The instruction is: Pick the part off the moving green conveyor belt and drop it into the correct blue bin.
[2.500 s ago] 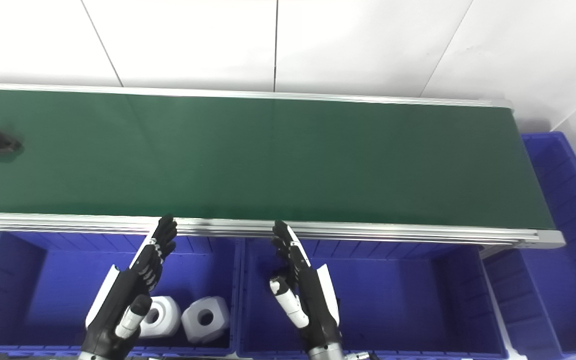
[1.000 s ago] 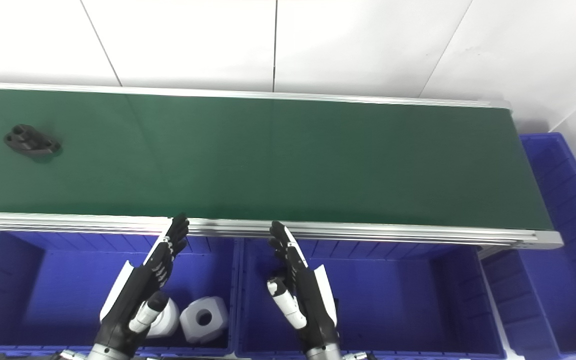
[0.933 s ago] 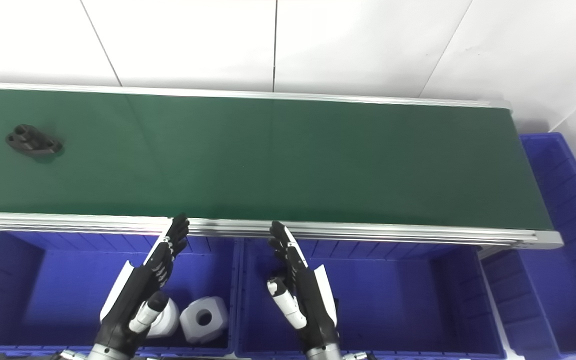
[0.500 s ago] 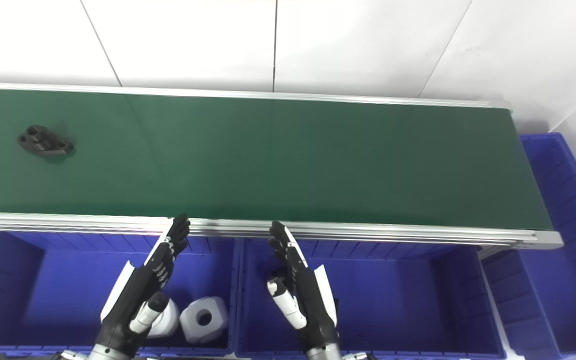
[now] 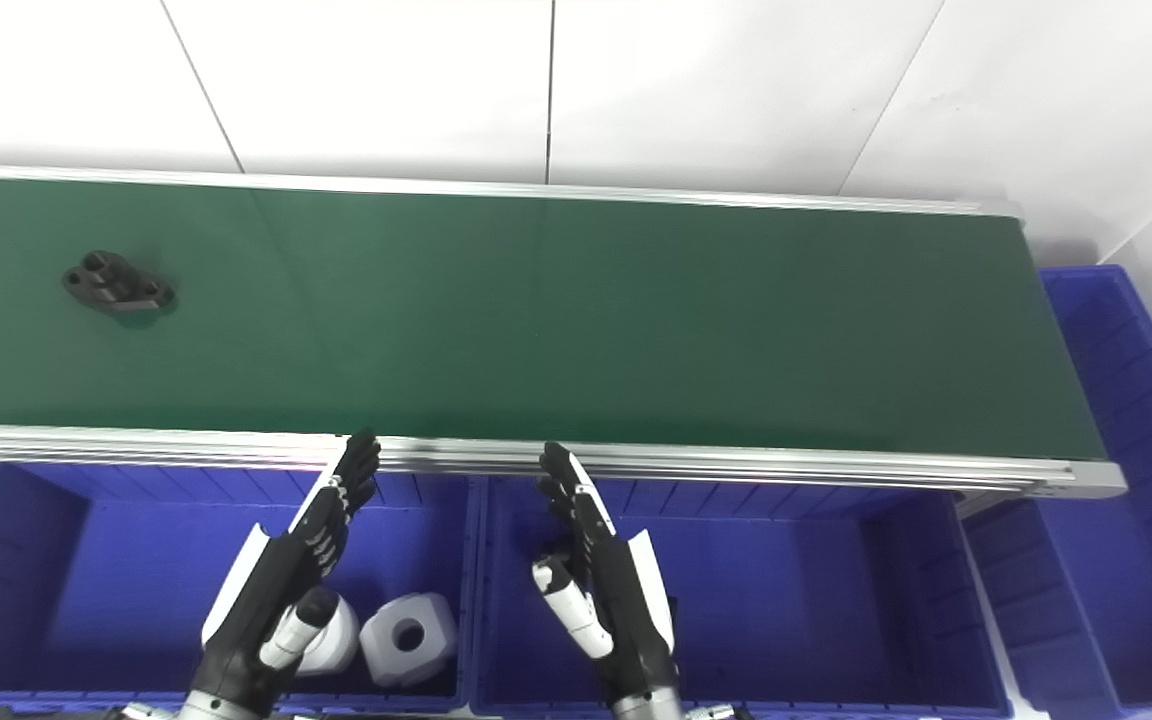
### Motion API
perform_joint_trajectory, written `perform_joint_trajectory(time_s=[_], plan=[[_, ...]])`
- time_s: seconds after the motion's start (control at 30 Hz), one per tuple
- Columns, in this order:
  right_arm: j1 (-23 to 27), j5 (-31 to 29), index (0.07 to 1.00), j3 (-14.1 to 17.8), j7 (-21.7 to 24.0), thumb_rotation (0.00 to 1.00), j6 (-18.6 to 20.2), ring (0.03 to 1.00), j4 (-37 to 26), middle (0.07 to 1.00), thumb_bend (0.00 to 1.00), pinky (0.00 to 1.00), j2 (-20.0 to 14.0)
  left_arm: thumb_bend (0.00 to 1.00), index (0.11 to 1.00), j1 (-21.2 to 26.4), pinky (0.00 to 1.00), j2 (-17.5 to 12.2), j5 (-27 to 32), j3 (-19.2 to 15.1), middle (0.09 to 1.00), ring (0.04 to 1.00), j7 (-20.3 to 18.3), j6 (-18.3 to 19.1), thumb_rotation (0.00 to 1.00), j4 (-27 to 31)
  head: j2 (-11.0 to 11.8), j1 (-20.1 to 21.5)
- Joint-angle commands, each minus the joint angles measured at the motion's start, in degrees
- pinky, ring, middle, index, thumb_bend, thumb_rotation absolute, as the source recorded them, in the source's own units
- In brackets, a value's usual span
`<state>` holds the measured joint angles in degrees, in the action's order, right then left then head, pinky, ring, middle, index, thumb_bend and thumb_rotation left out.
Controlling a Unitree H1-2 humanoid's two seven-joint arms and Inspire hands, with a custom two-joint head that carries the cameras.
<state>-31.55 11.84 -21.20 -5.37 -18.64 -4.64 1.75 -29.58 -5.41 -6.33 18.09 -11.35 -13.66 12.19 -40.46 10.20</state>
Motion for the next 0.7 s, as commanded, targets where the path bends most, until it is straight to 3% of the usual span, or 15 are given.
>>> perform_joint_trajectory(time_s=[0.0, 0.27, 0.43, 0.57, 0.67], plan=[[-0.6, -0.3, 0.949, -1.0, -0.2, 0.95, -4.7, 0.895, 1.4, 0.928, 0.87, 0.88, 1.7, 0.96, 1.000, -0.1, 0.98, 0.1, 0.4, 0.1, 1.000, 1.000, 0.7, -4.0, 0.94, -1.4, 2.2, -1.1], [1.1, -6.2, 0.964, 2.3, 1.6, 0.89, -5.3, 0.898, 3.5, 0.939, 0.84, 0.89, -0.2, 0.94, 1.000, 2.3, 0.97, 2.5, -0.9, 1.1, 1.000, 1.000, 1.7, -8.2, 0.90, -8.2, 8.0, -8.2], [1.7, -9.6, 0.985, 4.5, 3.6, 0.72, -5.3, 0.923, 2.5, 0.959, 0.84, 0.92, -1.6, 0.92, 1.000, 4.0, 0.92, 4.2, -2.7, 1.5, 1.000, 0.987, 3.0, -11.2, 0.90, -12.4, 9.8, -10.2], [2.6, -11.0, 0.991, 6.1, 4.8, 0.69, -6.5, 0.926, 2.9, 0.956, 0.85, 0.93, -2.8, 0.91, 1.000, 5.5, 0.92, 5.2, -3.2, 2.0, 1.000, 0.981, 3.6, -12.8, 0.89, -15.7, 12.3, -11.9], [3.0, -10.4, 0.988, 7.2, 5.0, 0.69, -7.3, 0.909, 3.1, 0.939, 0.84, 0.91, -3.4, 0.91, 1.000, 6.5, 0.91, 5.6, -3.7, 2.5, 1.000, 0.975, 4.2, -13.2, 0.90, -17.4, 12.9, -12.7]])
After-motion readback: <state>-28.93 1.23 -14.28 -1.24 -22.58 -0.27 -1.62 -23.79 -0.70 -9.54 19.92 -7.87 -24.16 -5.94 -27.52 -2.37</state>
